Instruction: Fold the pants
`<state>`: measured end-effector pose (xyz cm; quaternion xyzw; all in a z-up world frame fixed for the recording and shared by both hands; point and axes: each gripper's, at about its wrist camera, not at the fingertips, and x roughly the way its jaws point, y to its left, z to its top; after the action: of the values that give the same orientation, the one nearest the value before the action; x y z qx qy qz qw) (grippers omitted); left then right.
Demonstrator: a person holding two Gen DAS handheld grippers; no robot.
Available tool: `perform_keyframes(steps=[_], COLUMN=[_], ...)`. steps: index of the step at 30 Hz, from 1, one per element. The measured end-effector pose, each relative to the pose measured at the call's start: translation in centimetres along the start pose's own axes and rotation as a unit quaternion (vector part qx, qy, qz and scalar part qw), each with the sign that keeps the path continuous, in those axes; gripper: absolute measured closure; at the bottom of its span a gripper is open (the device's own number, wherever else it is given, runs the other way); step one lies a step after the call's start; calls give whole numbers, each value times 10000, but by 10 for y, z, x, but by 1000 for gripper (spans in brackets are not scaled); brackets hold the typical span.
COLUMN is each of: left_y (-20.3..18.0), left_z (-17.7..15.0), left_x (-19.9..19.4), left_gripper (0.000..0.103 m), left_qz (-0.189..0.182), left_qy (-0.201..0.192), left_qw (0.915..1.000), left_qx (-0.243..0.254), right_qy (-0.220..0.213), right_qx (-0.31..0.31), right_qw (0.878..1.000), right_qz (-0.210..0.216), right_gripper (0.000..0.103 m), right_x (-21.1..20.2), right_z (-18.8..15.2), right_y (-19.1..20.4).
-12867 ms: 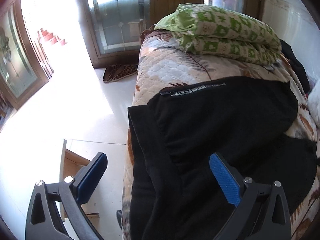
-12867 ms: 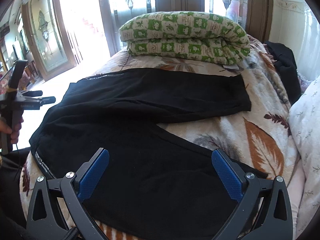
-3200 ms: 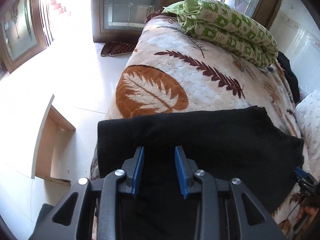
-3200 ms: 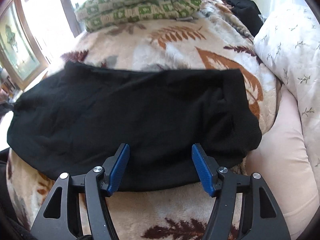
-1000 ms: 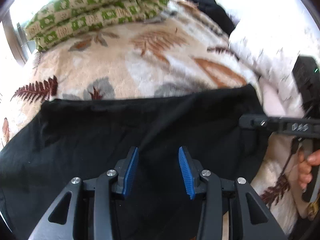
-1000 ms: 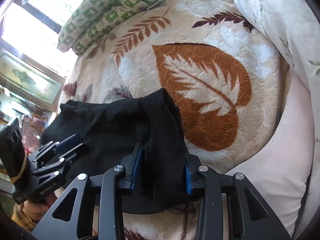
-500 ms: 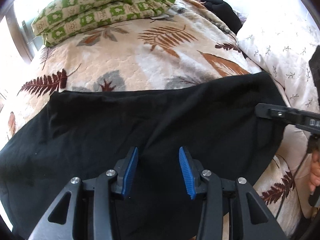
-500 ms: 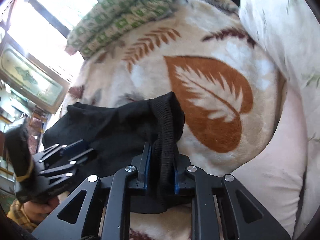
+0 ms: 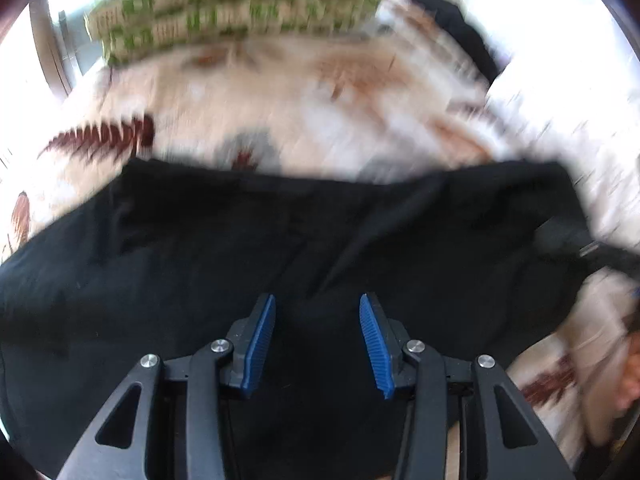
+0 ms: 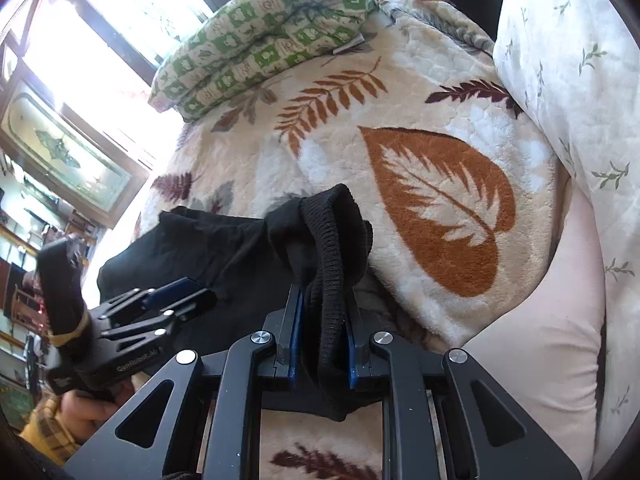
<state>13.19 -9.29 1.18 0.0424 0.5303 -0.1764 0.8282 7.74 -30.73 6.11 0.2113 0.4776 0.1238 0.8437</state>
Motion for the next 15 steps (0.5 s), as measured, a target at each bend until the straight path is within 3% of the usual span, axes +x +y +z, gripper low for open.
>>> perform_keyframes(steps=[6, 11, 15], left_y=[21, 63, 103], left_z=[-3, -18, -27], left_x=[-40, -68, -72], left_gripper=[59, 59, 59], left_qz=[-512, -285, -65], left_qy=[-419, -464, -548], left_qw=[9978, 9983, 9985], left_qx=[-23, 215, -25], right_qy=[75, 164, 276], right_qx=[-114, -50, 16], right_qw=[9999, 9994, 9988], right_qz=[99, 290, 414], right_gripper=[87, 87, 87], right_x=[-2, 3, 22], right_z=[-4, -7, -7], right_y=[30, 49, 75])
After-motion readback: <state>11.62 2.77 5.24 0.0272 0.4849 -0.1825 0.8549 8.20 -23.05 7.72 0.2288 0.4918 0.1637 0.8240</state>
